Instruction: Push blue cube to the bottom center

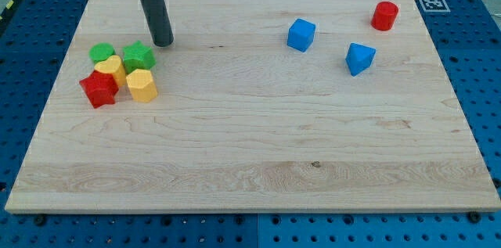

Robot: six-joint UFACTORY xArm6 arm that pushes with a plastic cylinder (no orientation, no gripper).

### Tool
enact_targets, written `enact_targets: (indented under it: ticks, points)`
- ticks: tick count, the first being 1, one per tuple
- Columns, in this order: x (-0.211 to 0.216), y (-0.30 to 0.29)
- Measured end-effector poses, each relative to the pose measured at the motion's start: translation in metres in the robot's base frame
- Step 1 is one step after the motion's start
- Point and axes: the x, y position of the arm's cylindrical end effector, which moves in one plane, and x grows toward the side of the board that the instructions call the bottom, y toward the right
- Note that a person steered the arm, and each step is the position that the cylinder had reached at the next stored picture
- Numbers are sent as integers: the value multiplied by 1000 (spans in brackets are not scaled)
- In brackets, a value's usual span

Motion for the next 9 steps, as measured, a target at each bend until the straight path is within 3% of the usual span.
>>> enact_targets:
  ticks: [2, 3, 5, 6, 7, 8, 9]
  points:
    - [-7, 13]
    - [-47, 49]
    - [-54, 140]
    - [-40, 215]
    - [9, 277]
    - [39, 305]
    - [30, 307]
